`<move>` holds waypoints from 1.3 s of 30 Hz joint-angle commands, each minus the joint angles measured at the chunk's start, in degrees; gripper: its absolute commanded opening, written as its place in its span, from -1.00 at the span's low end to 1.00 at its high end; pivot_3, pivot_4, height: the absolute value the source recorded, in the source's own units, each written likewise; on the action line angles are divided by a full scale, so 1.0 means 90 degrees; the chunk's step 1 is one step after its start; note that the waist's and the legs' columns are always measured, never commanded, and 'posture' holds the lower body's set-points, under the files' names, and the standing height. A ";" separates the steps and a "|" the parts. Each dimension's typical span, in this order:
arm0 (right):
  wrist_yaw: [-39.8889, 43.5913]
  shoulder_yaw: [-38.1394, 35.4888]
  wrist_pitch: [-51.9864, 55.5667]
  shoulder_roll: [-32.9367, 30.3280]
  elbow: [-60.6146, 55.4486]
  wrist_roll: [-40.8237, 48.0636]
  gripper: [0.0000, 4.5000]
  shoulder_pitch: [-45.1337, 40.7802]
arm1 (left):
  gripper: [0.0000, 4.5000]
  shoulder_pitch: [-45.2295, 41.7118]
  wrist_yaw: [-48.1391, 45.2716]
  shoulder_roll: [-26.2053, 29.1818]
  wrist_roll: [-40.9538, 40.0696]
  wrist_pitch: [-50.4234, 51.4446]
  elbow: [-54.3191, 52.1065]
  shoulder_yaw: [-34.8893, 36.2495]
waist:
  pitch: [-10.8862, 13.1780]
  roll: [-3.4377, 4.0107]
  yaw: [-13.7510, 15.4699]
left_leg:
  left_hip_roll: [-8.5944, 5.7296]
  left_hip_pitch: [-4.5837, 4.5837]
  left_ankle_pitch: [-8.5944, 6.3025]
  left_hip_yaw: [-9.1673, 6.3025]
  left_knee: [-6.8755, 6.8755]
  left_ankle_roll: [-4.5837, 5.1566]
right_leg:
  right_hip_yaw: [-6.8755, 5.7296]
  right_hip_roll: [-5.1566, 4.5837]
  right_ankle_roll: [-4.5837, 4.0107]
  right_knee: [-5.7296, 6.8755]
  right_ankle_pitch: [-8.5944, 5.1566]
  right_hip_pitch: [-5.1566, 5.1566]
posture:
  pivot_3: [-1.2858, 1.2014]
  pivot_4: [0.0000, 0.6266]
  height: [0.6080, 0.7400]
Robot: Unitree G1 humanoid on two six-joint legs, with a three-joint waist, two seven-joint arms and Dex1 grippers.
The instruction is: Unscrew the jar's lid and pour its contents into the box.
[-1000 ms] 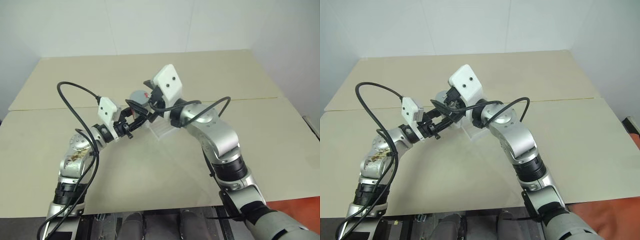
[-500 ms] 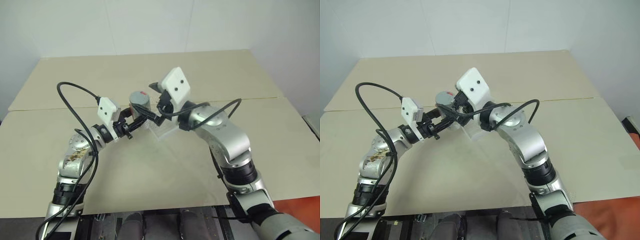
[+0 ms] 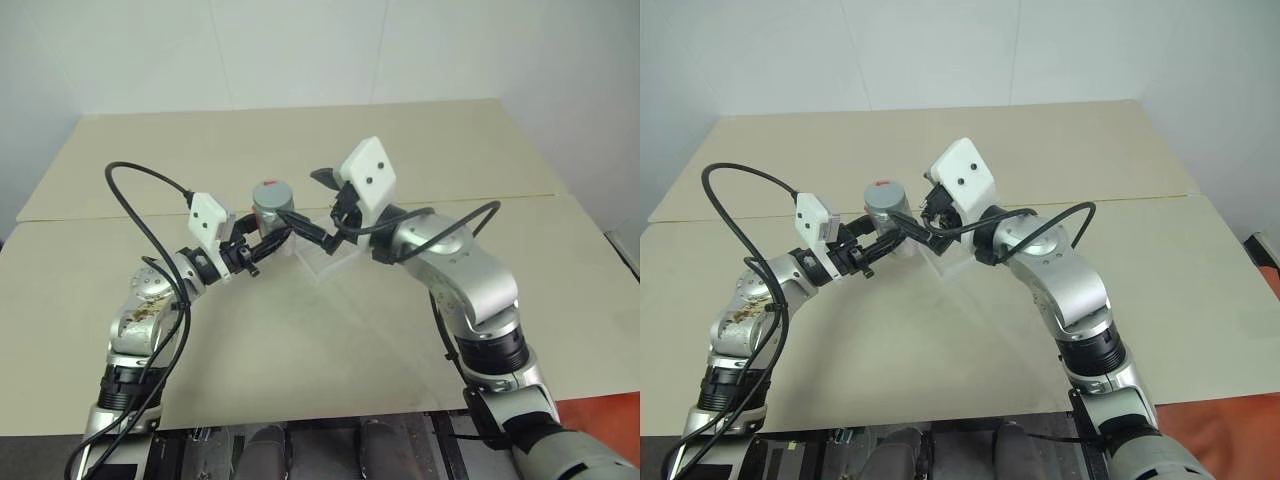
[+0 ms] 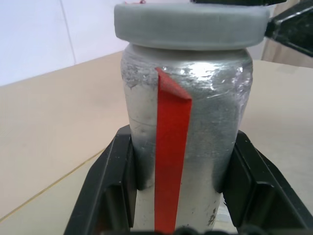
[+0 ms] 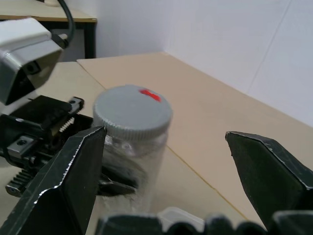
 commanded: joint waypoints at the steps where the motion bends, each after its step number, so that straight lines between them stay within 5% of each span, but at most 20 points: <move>1: -0.0097 -0.0253 0.0040 -0.0006 -0.0208 0.0033 0.98 -0.0031 | -0.13 -0.0023 -0.0117 0.0063 -0.0176 -0.0028 -0.0318 0.0104 | 0.0000 0.0000 0.0000 | 0.0000 0.0000 0.0000 0.0000 0.0000 0.0000 | 0.0000 0.0000 0.0000 0.0000 0.0000 0.0000 | 0.03 -0.52 1.00; 18: 0.0278 -0.0502 0.0253 -0.0314 -0.0824 0.0530 0.98 0.0194 | -0.13 -0.0067 0.0006 0.0065 -0.0069 -0.0184 0.0073 0.0249 | 0.0000 0.0000 -0.0004 | 0.0001 -0.0001 -0.0003 0.0001 0.0000 0.0005 | 0.0001 0.0001 0.0000 -0.0002 0.0000 0.0000 | 0.03 -0.52 1.00; 39: -0.0417 0.0363 -0.0142 0.0885 0.0342 -0.0169 0.98 -0.0639 | -0.13 -0.0137 0.0103 -0.0150 0.0090 -0.0266 0.0015 0.0100 | 0.0000 0.0000 -0.0009 | -0.0002 0.0002 0.0005 0.0000 0.0000 -0.0008 | 0.0000 0.0000 0.0000 0.0002 0.0000 -0.0001 | 0.03 -0.52 1.00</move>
